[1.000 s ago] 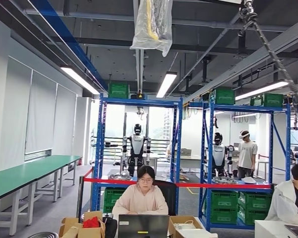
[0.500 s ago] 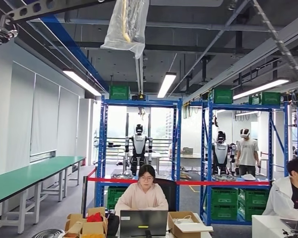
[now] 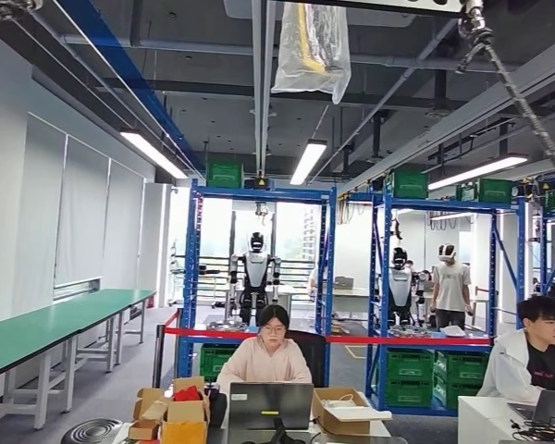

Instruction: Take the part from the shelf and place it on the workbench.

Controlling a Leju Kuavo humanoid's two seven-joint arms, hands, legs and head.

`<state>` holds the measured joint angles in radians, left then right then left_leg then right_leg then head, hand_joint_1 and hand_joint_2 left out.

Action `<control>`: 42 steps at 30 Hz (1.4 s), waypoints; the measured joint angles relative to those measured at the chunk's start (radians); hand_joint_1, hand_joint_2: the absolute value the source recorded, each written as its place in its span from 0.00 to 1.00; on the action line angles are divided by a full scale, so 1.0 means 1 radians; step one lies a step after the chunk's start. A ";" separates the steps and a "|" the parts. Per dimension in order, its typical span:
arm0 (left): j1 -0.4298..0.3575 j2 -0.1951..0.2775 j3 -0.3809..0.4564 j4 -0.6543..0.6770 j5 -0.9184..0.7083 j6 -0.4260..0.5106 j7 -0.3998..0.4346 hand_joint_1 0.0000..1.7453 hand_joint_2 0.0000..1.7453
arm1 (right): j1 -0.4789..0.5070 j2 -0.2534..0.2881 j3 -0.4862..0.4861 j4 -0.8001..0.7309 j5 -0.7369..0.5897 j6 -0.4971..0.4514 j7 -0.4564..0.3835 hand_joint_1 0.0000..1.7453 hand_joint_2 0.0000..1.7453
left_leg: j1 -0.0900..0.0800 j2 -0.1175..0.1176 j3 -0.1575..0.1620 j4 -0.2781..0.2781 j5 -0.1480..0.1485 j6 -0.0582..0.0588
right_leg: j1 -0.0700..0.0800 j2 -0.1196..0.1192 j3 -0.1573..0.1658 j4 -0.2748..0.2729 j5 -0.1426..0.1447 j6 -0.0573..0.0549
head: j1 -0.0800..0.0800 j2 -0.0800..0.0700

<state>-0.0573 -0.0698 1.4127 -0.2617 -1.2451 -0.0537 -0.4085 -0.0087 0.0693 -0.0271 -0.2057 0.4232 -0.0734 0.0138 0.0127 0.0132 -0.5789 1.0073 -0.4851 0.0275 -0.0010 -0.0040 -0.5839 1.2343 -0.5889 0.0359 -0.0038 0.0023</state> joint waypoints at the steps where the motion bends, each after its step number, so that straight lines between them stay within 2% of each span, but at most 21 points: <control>1: -0.001 0.000 0.000 0.000 -0.002 -0.001 -0.001 0.00 0.00 | -0.001 0.000 -0.001 0.003 0.000 0.005 0.007 0.00 0.00 | -0.001 0.000 -0.011 0.000 0.011 -0.002 | 0.001 0.003 0.059 -0.076 0.017 -0.004 | 0.000 0.000; 3: -0.003 0.000 -0.001 0.000 -0.002 -0.002 -0.003 0.00 0.00 | -0.003 0.000 -0.001 0.007 -0.001 0.013 0.010 0.00 0.00 | -0.003 -0.001 -0.027 0.001 0.031 -0.010 | 0.006 0.008 0.171 -0.245 0.015 -0.016 | 0.000 0.000; 5: -0.004 0.000 -0.002 0.000 -0.003 -0.002 -0.005 0.00 0.00 | -0.005 -0.001 -0.002 0.011 -0.002 0.016 0.005 0.00 0.00 | 0.000 0.000 -0.038 -0.002 0.055 -0.022 | 0.014 0.010 0.211 -0.321 0.009 -0.028 | 0.001 0.001; 7: -0.005 0.001 -0.003 0.000 -0.003 -0.002 -0.008 0.00 0.00 | -0.007 -0.001 -0.003 0.016 -0.003 0.017 -0.006 0.00 0.00 | 0.006 -0.001 -0.050 0.003 0.047 -0.031 | 0.016 0.004 0.196 -0.325 0.029 -0.044 | 0.001 0.001; 8: -0.004 0.001 -0.003 0.000 -0.003 -0.002 -0.009 0.00 0.00 | -0.008 -0.001 -0.003 0.018 -0.002 0.017 -0.014 0.00 0.00 | 0.007 -0.002 -0.058 0.024 0.016 -0.033 | 0.016 0.000 0.184 -0.325 0.042 -0.053 | 0.001 0.001; 11: -0.003 0.002 -0.003 0.000 -0.003 -0.002 -0.014 0.00 0.00 | -0.008 -0.001 -0.005 0.019 0.003 0.016 -0.039 0.00 0.00 | 0.005 -0.005 -0.090 0.186 -0.132 -0.034 | 0.020 -0.008 0.134 -0.307 0.071 -0.070 | 0.000 0.000; 13: -0.004 0.004 -0.003 0.000 -0.002 -0.002 -0.016 0.00 0.00 | -0.009 -0.001 -0.007 0.019 0.006 0.012 -0.048 0.00 0.00 | 0.004 -0.006 -0.090 0.283 -0.144 -0.035 | 0.023 -0.010 0.088 -0.285 0.088 -0.071 | 0.000 0.000; 14: -0.004 0.004 -0.003 0.000 -0.002 -0.002 -0.017 0.00 0.00 | -0.010 -0.001 -0.008 0.020 0.008 0.010 -0.051 0.00 0.00 | 0.003 -0.006 -0.073 0.291 -0.118 -0.035 | 0.024 -0.010 0.063 -0.273 0.097 -0.071 | 0.000 0.000; 16: -0.006 0.005 -0.003 0.000 -0.001 -0.002 -0.018 0.00 0.00 | -0.012 0.000 -0.009 0.020 0.010 0.007 -0.052 0.00 0.00 | 0.003 -0.006 0.007 0.212 -0.071 -0.032 | 0.024 -0.009 0.016 -0.247 0.110 -0.066 | 0.000 0.000; 18: -0.010 0.005 -0.003 0.000 0.000 -0.001 -0.018 0.00 0.00 | -0.012 0.001 -0.009 0.020 0.012 0.006 -0.049 0.00 0.00 | 0.001 -0.006 0.116 0.060 -0.088 -0.027 | 0.027 -0.009 -0.015 -0.221 0.119 -0.058 | 0.001 0.000; 20: -0.011 0.005 -0.003 0.000 0.001 -0.001 -0.018 0.00 0.00 | -0.011 0.002 -0.009 0.021 0.015 0.006 -0.043 0.00 0.00 | -0.004 -0.005 0.169 -0.024 -0.114 -0.020 | 0.028 -0.009 -0.027 -0.208 0.132 -0.049 | 0.001 0.000; 22: -0.010 0.004 -0.003 0.000 0.002 0.000 -0.015 0.00 0.00 | -0.010 0.001 -0.009 0.024 0.019 0.007 -0.036 0.00 0.00 | -0.004 -0.002 0.162 -0.029 -0.104 -0.008 | 0.024 -0.006 -0.033 -0.204 0.136 -0.038 | 0.000 0.000; 23: -0.009 0.003 -0.003 0.000 0.002 0.002 -0.012 0.00 0.00 | -0.010 0.000 -0.009 0.024 0.020 0.008 -0.033 0.00 0.00 | -0.002 0.000 0.155 -0.030 -0.095 -0.001 | 0.022 -0.004 -0.041 -0.186 0.118 -0.031 | 0.000 0.000; 26: -0.008 0.003 -0.002 0.000 0.002 0.008 -0.005 0.00 0.00 | -0.008 0.000 -0.010 0.026 0.024 0.010 -0.025 0.00 0.00 | -0.002 0.003 0.125 -0.030 -0.068 0.008 | 0.009 0.000 -0.099 -0.018 0.003 -0.011 | 0.000 0.000; 28: -0.004 0.003 -0.002 0.000 0.003 0.009 -0.003 0.00 0.00 | -0.006 0.000 -0.010 0.027 0.024 0.011 -0.024 0.00 0.00 | -0.003 0.004 0.107 -0.029 -0.054 0.006 | 0.003 0.000 -0.113 0.068 -0.034 -0.004 | 0.000 0.000; 29: -0.004 0.003 -0.002 0.000 0.003 0.010 -0.003 0.00 0.00 | -0.006 0.000 -0.010 0.027 0.024 0.011 -0.024 0.00 0.00 | -0.003 0.004 0.101 -0.028 -0.049 0.005 | 0.001 0.000 -0.092 0.053 -0.025 -0.001 | 0.000 0.000; 32: -0.004 0.003 -0.001 0.000 0.003 0.010 -0.003 0.00 0.00 | -0.006 0.000 -0.010 0.027 0.024 0.011 -0.024 0.00 0.00 | -0.003 0.004 0.091 -0.028 -0.038 -0.002 | 0.001 0.002 0.052 -0.166 0.053 -0.005 | 0.000 0.000; 34: -0.005 0.003 -0.001 0.000 0.003 0.010 -0.003 0.00 0.00 | -0.008 0.000 -0.010 0.027 0.024 0.011 -0.024 0.00 0.00 | -0.004 0.004 0.085 -0.027 -0.033 -0.011 | 0.005 0.004 0.100 -0.258 0.070 -0.015 | 0.000 0.000; 38: -0.007 0.003 0.000 0.000 0.006 0.011 0.004 0.00 0.00 | -0.008 0.000 -0.010 0.027 0.027 0.010 -0.023 0.00 0.00 | 0.000 0.002 0.070 -0.011 -0.043 -0.030 | 0.008 0.000 0.093 -0.276 0.082 -0.043 | 0.000 0.000; 40: -0.007 0.003 0.001 0.000 0.008 0.011 0.011 0.00 0.00 | -0.008 0.000 -0.010 0.027 0.029 0.007 -0.020 0.00 0.00 | 0.001 0.000 0.030 0.078 -0.107 -0.033 | 0.008 -0.004 0.085 -0.281 0.092 -0.057 | 0.000 0.000; 42: -0.006 0.003 0.002 0.000 0.008 0.011 0.014 0.00 0.00 | -0.008 0.000 -0.014 0.027 0.027 0.004 -0.016 0.00 0.00 | 0.002 -0.002 -0.028 0.216 -0.173 -0.035 | 0.013 -0.004 0.073 -0.278 0.097 -0.063 | 0.000 0.000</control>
<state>-0.0631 -0.0672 1.4148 -0.2617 -1.2368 -0.0429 -0.3944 -0.0162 0.0690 -0.0411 -0.1783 0.4500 -0.0699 -0.0027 0.0144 0.0114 -0.6070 1.2237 -0.6584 -0.0071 0.0117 -0.0083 -0.5106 0.9563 -0.4918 -0.0270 -0.0034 0.0023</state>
